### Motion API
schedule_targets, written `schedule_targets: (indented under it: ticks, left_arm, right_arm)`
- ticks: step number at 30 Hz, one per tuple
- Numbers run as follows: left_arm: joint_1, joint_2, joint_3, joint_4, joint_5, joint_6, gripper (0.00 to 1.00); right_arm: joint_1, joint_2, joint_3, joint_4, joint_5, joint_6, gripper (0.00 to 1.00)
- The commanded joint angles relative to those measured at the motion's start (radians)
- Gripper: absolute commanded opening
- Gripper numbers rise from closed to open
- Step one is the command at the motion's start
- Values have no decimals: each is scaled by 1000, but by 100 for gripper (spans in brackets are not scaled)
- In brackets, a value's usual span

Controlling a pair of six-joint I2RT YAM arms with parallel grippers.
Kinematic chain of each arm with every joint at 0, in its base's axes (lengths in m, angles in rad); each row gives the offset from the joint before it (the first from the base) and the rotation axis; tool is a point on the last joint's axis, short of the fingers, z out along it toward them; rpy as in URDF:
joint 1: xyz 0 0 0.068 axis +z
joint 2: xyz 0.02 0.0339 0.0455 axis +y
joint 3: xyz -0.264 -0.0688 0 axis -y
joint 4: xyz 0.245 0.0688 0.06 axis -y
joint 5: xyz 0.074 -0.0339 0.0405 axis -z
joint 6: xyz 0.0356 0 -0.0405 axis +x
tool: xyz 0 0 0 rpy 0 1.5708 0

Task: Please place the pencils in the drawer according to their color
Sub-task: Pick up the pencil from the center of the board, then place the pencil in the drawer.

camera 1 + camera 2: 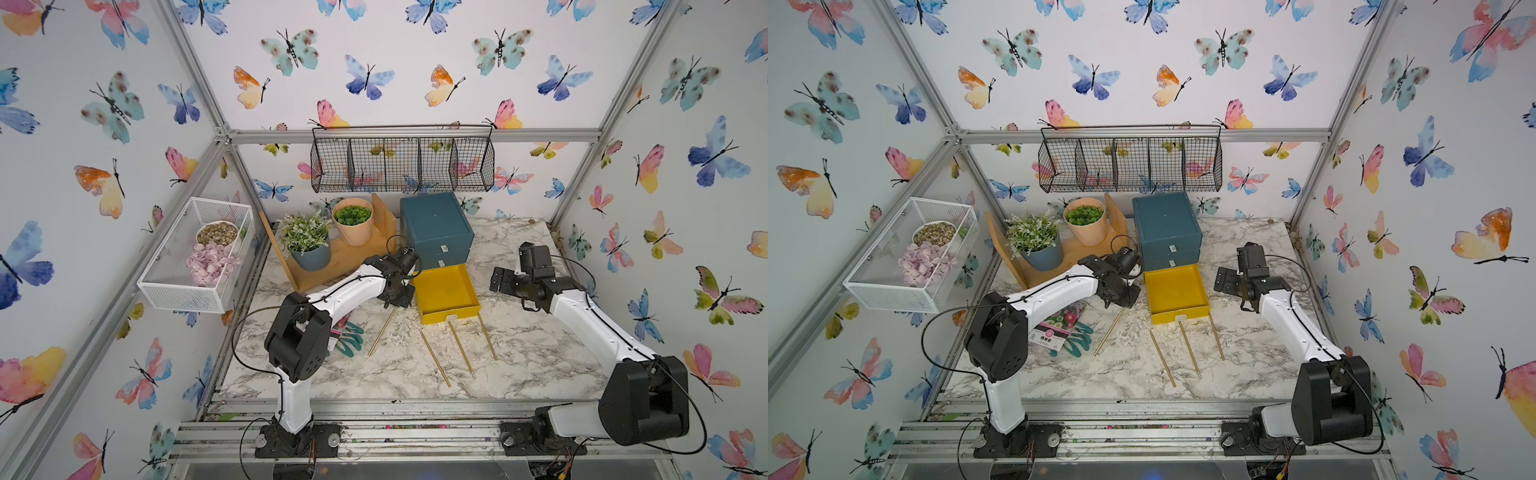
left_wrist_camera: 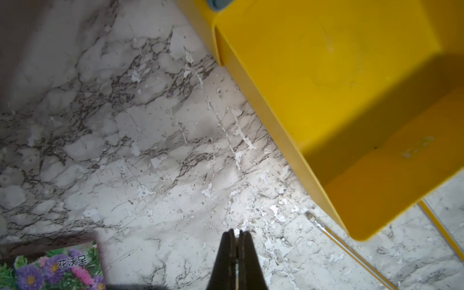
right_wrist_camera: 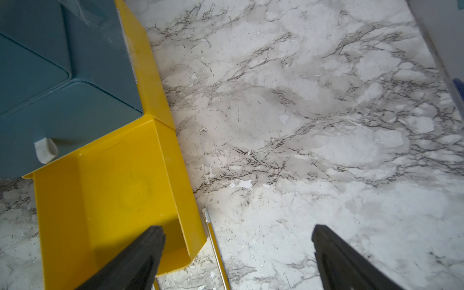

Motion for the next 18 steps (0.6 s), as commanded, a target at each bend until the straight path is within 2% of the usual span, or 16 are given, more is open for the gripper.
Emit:
schedule_targets:
  ticks: [1, 11, 18]
  left_arm:
    - [-20, -35, 45, -34, 22, -7, 0]
    - [-79, -21, 208, -14, 20, 10, 0]
    - [-130, -14, 305, 115, 25, 45, 0]
  right_arm:
    - [1, -26, -11, 3, 37, 5, 99]
    - [1, -63, -24, 11, 79, 23, 98]
    - [1, -153, -65, 54, 155, 62, 98]
